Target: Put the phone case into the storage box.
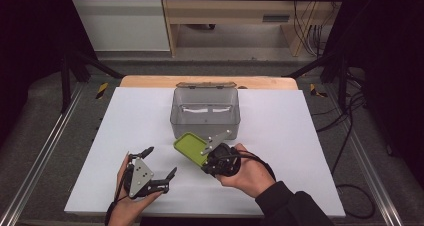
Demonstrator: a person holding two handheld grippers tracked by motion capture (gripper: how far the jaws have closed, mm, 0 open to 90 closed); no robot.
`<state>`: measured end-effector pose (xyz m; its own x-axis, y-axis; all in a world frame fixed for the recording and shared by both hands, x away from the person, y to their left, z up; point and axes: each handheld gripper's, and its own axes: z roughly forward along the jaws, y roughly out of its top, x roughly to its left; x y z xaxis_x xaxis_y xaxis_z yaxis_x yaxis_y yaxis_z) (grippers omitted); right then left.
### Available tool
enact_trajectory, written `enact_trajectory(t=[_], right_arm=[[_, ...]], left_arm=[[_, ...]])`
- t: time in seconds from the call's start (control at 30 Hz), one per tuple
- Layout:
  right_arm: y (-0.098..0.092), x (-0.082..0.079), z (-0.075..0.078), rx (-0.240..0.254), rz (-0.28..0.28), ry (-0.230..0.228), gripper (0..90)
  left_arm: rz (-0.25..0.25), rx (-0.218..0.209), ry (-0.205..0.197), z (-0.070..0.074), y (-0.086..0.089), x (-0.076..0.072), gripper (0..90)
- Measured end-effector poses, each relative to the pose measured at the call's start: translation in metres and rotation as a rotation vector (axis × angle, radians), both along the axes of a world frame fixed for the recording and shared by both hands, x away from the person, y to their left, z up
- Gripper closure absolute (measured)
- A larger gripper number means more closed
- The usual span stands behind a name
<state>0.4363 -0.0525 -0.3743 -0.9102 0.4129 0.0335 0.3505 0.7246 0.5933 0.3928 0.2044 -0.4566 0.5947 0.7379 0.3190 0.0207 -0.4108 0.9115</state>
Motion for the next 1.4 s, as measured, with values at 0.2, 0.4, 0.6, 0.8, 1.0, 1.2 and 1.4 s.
enact_trajectory(t=[0.2, 0.4, 0.6, 0.8, 1.0, 1.2, 1.4], right_arm=[[0.011, 0.009, 0.013, -0.037, 0.061, 0.026, 84.7], [0.024, 0.011, 0.023, -0.066, 0.117, 0.039, 84.7], [0.039, 0.007, 0.032, -0.095, 0.174, 0.052, 84.6], [0.050, 0.002, 0.035, -0.112, 0.237, 0.058, 84.6], [0.053, -0.002, 0.038, -0.112, 0.274, 0.066, 84.6], [0.053, -0.001, 0.041, -0.106, 0.296, 0.073, 84.6], [0.051, 0.000, 0.044, -0.098, 0.303, 0.075, 84.6]], left_arm=[[0.003, 0.093, -0.055, -0.002, -0.009, -0.004, 9.2], [0.023, 0.155, -0.109, -0.003, -0.013, -0.006, 13.1], [0.048, 0.209, -0.167, -0.002, -0.013, -0.008, 19.5], [0.060, 0.270, -0.198, -0.004, -0.015, -0.009, 27.9], [0.064, 0.303, -0.220, -0.004, -0.014, -0.010, 38.5], [0.062, 0.329, -0.234, -0.004, -0.014, -0.011, 51.7], [0.063, 0.337, -0.229, -0.004, -0.012, -0.011, 65.9]])
